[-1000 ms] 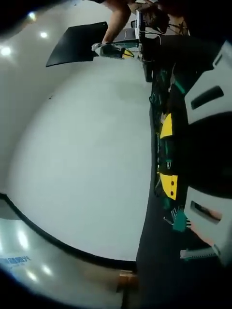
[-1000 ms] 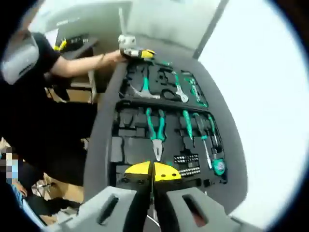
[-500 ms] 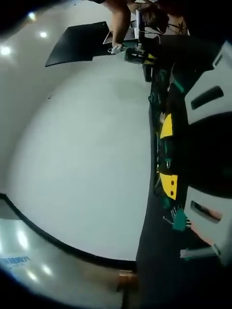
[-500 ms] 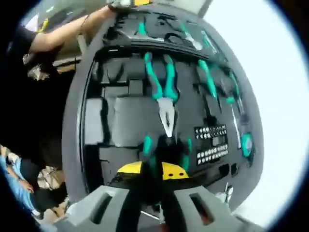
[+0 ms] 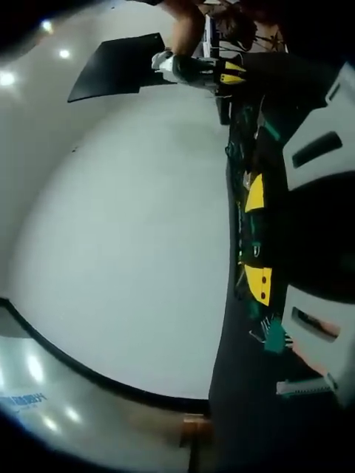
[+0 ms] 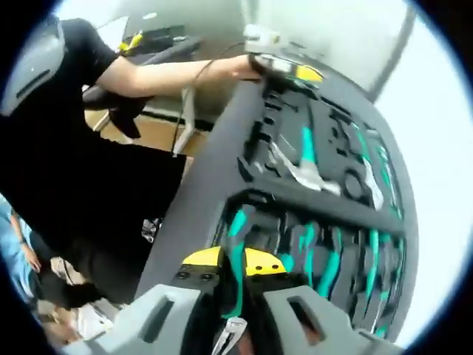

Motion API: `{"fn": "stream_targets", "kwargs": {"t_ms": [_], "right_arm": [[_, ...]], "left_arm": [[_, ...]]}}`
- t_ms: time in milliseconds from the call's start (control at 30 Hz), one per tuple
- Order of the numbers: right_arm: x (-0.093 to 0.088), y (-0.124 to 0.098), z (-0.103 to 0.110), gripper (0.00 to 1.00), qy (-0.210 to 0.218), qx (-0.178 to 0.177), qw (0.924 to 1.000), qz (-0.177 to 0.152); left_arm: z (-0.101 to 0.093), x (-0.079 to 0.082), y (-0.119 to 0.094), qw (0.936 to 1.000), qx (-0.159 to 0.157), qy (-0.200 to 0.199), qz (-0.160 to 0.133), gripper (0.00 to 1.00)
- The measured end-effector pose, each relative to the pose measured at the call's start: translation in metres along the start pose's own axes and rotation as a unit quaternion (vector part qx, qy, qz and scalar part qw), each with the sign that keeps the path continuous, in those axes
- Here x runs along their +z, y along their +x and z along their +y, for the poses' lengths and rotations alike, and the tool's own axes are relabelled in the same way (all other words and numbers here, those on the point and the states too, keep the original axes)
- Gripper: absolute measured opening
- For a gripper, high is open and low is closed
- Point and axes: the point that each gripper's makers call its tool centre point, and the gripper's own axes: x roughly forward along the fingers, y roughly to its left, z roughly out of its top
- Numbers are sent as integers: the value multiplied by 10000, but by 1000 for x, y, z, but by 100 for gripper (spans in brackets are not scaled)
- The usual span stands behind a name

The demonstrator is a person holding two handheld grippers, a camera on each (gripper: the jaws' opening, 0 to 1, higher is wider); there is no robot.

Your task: Pick up the tools and put them into their designated positions in the toolbox.

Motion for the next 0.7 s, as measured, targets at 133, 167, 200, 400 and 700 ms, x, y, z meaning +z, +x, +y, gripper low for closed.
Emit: {"fn": "stream_targets", "kwargs": {"t_ms": [133, 167, 200, 400, 700], "right_arm": [[4, 4, -8, 8, 67, -105, 9998, 127], [2, 3, -9, 9, 82, -128, 9999, 54], [4, 0, -9, 11, 56, -143, 9999, -24], [37, -50, -15, 14, 930, -955, 9756, -1742], [5, -58, -37, 0, 2131, -2819, 9102, -2160]], "left_arm": [[-1, -1, 0, 10000, -16, 29, 28, 27], [-2, -1, 0, 10000, -38, 25, 33, 27], [-3, 0, 0, 10000, -53, 22, 20, 27], [-50, 20, 9, 9979, -384, 520, 20, 16], [-277, -10, 13, 9136, -3310, 1123, 2075, 5]]}}
